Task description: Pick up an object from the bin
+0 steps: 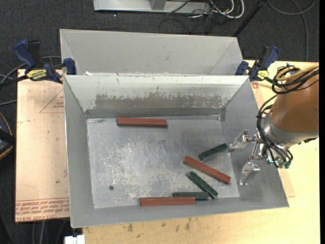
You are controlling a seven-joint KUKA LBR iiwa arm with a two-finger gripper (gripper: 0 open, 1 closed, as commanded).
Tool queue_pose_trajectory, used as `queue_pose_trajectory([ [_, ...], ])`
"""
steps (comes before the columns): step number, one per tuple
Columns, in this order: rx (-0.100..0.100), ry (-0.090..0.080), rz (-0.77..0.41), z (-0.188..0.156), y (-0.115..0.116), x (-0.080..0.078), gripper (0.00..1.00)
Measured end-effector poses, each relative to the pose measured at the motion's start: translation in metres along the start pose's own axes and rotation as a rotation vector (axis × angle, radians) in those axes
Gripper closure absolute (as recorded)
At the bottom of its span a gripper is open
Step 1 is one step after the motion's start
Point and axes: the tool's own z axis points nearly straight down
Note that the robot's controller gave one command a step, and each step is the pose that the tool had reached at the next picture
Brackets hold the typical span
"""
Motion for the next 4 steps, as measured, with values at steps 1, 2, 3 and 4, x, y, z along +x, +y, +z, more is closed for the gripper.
queue_pose_trajectory([
  [1,0.001,-0.007,-0.003,-0.003,0.000,-0.002,0.00],
  [2,0.002,-0.019,0.061,0.069,0.027,0.015,1.00],
  [3,0.002,-0.018,0.061,0.069,0.027,0.015,1.00],
  [4,0.001,-0.011,0.058,0.064,0.028,0.016,1.00],
])
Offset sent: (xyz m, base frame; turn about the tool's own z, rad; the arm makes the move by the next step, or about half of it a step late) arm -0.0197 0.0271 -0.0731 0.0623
